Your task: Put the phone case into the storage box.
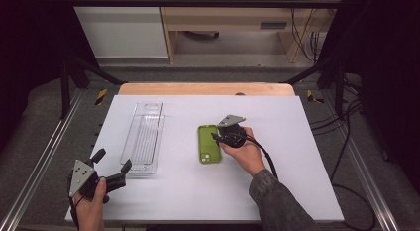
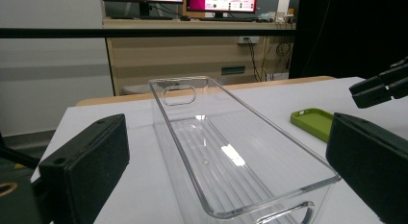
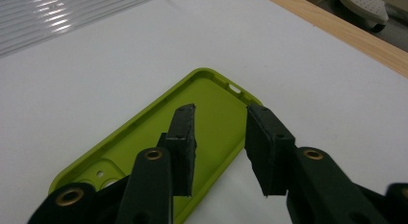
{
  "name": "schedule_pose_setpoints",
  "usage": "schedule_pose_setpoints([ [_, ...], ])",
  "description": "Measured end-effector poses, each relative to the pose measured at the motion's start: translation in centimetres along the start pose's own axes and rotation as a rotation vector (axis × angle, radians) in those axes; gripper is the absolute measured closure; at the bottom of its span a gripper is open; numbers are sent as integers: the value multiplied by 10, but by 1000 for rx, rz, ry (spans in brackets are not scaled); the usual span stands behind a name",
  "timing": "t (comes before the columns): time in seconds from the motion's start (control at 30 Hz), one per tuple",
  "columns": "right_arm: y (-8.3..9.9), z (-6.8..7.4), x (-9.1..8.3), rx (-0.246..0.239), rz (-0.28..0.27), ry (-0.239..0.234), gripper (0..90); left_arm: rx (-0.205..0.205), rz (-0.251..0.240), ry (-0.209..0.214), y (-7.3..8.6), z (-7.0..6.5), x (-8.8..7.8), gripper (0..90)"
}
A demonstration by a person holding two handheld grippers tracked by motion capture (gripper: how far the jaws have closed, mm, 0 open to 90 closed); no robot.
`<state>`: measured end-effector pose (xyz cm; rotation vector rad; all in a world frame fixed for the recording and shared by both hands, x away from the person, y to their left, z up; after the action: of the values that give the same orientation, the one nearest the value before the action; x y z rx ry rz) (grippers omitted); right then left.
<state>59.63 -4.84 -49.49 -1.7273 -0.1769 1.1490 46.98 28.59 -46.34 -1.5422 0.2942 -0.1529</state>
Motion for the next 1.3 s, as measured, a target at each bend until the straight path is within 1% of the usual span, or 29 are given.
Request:
schedule_pose_setpoints([
  [0.03, 0, 0, 0, 0, 0, 0, 655, 0, 0, 0, 0, 0, 0, 11],
  [0.07, 1, 1, 1, -7, 7, -6, 694, 1, 0, 1, 0, 0, 0, 10],
  [0.1, 2, 2, 1, -9, 7, -13, 716, 1, 0, 1, 0, 0, 0, 11],
  [0.13, 2, 2, 1, -9, 7, -13, 716, 1, 0, 1, 0, 0, 0, 11],
  [0.17, 2, 4, 1, -14, 7, -20, 749, 0, 0, 0, 0, 0, 0, 11],
  [0.27, 5, 8, 1, -18, 13, -35, 805, 1, 1, -2, 0, 1, 0, 10],
  [0.3, 5, 8, 1, -18, 13, -35, 805, 1, 1, -2, 0, 1, 0, 11],
  [0.43, 9, 15, 1, -18, 18, -54, 856, 1, 0, -3, 0, 1, -1, 11],
  [0.5, 12, 23, 0, -16, 24, -76, 889, 3, 1, -3, 0, 1, -1, 11],
  [0.53, 12, 23, 0, -16, 24, -76, 889, 3, 1, -3, 0, 1, -1, 11],
  [0.57, 14, 28, -1, -13, 28, -90, 900, 5, 1, -3, 0, 1, -1, 11],
  [0.6, 14, 28, -1, -13, 28, -90, 900, 5, 1, -3, 0, 1, -1, 11],
  [0.63, 15, 34, -2, -14, 22, -101, 900, 6, 1, -4, 0, 1, -1, 11],
  [0.67, 15, 34, -2, -14, 22, -101, 900, 6, 1, -4, 0, 1, -1, 11],
  [0.7, 19, 40, -2, -17, 36, -112, 900, 5, 0, -4, 0, 1, -1, 11],
  [0.77, 22, 44, -2, -27, 50, -118, 900, 5, 0, -5, 0, 1, -1, 11],
  [0.83, 24, 48, -3, -24, 53, -123, 900, 2, -1, -10, -1, 1, -1, 12],
  [0.93, 28, 51, -3, -23, 61, -124, 900, 0, -1, -10, -1, 2, -1, 12],
  [1.07, 36, 55, -4, -21, 87, -129, 900, 1, -1, -8, -1, 2, -1, 12],
  [1.23, 43, 56, -4, -15, 118, -130, 900, 6, 6, -10, 0, 2, -1, 12],
  [1.3, 43, 56, -4, -10, 116, -137, 900, 6, 6, -11, 0, 2, -1, 12],
])
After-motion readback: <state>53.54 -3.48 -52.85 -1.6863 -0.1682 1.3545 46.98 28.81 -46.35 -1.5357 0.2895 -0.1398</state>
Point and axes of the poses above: each handheld gripper's, and its own axes: x roughly forward along the jaws, y roughly out of its underside, z roughly to its left, the point moved 8 cm from there along x, roughly forward along the jaws, and after that the axes turned 7 degrees about -y, right-handed, at the moved point
